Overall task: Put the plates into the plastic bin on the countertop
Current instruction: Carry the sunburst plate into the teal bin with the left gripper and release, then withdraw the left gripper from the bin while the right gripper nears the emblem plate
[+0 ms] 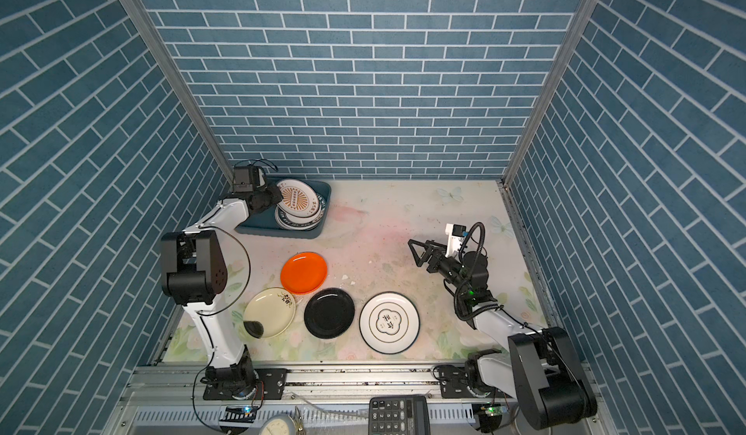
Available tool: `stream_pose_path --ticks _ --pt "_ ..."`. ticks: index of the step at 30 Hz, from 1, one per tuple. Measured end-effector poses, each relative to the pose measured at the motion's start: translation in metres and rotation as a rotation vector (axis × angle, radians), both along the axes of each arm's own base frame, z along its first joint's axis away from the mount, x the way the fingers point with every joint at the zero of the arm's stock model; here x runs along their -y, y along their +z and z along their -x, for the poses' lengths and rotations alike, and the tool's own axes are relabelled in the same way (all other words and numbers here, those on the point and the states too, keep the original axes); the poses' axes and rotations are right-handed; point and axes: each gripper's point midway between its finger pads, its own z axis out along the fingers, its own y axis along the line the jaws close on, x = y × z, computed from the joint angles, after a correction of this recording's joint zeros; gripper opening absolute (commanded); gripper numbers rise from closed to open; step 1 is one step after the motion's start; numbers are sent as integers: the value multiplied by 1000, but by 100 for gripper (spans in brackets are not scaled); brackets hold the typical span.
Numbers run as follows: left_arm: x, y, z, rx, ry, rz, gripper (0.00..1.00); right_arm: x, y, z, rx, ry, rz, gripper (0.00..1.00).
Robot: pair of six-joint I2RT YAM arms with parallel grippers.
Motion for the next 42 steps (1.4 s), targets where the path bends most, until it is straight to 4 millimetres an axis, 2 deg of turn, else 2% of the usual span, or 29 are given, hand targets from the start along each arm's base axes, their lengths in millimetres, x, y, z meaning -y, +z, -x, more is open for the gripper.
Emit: stream_pose_path --ticks 5,6,7,12,16,21,25,28,34,42 --pt "2 0 0 4 -29 -20 79 0 -8 -1 -23 0 9 99" --pt "2 0 0 3 -31 -25 97 0 -9 -2 -26 0 10 99" --pt "2 0 0 5 -41 -35 100 0 -10 -2 -30 0 11 99" --pt "5 5 4 1 -47 -128 99 0 -13 -2 -37 -1 13 99" --pt "19 31 13 33 -61 -242 100 1 -13 -3 -39 -9 16 99" --pt "31 68 28 100 -59 -288 100 2 -17 -4 -50 -20 28 99" --pt "26 82 43 128 -34 -299 100 4 -16 -4 -44 -28 33 99" --pt "31 89 53 140 -35 -317 99 5 -16 -4 -47 -40 36 99" --pt "70 118 83 200 -111 -319 99 8 -22 -4 -60 -56 66 99" --pt "95 187 135 333 -168 -287 99 22 -4 0 11 -130 111 99"
